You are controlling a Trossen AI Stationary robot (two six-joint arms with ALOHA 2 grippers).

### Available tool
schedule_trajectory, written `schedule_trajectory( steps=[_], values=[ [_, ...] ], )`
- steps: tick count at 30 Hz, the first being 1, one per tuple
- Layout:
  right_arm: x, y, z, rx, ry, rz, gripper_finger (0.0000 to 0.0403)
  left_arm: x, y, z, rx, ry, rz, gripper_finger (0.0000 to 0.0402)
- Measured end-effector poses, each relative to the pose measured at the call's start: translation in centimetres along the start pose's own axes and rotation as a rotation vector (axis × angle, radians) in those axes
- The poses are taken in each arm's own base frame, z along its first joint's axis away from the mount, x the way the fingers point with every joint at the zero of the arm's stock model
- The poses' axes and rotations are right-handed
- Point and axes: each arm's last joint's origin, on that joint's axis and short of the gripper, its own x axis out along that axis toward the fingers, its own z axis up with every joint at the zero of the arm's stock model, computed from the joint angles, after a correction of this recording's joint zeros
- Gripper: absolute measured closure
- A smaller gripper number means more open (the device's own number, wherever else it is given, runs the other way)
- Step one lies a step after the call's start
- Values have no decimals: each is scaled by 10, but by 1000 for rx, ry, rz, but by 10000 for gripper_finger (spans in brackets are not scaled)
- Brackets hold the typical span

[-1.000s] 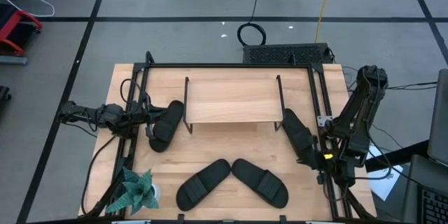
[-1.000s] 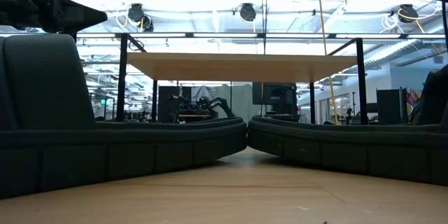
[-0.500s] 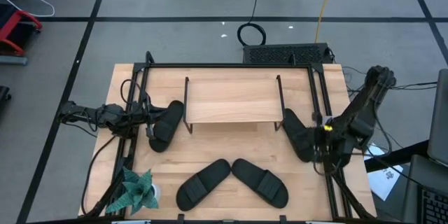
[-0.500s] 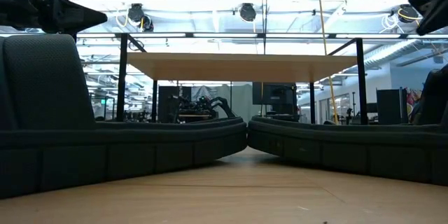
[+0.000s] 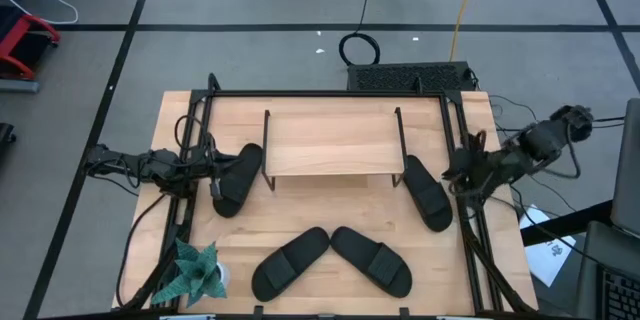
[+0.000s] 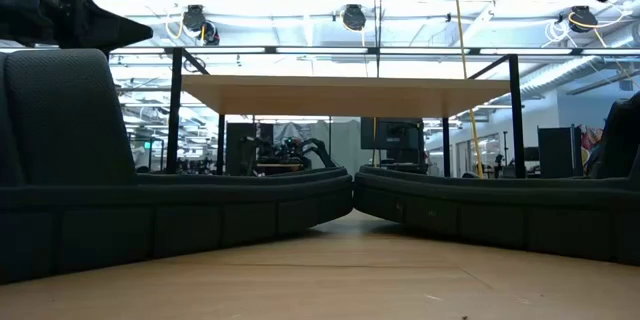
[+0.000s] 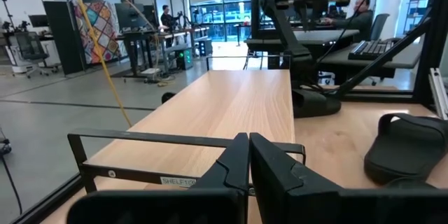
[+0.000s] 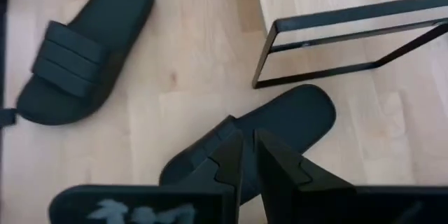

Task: Pick and place slides into the shelf
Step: Put the top right black slide on the shelf

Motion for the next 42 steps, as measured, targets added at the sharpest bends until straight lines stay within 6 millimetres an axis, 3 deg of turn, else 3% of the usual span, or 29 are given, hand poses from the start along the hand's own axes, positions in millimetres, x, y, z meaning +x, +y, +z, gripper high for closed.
schedule_trajectory(
  steps=[5,11,18,23,31,36,42],
  values=[
    [2,-11,14,0,13,-79,370,0,0,2,15,-20,1,382],
    [34,-25,34,110,255,-87,343,0,0,4,35,-34,3,382],
    [66,-51,46,35,422,91,343,0,0,4,36,-34,3,382],
    [74,-63,45,-18,501,149,361,0,0,3,35,-33,2,382],
    [75,-69,46,17,499,30,393,0,0,3,47,-26,2,382],
    [76,-64,50,-27,400,323,395,0,0,3,48,-27,2,382],
    [85,-79,40,-12,395,371,362,0,0,3,49,-25,2,382]
  ],
)
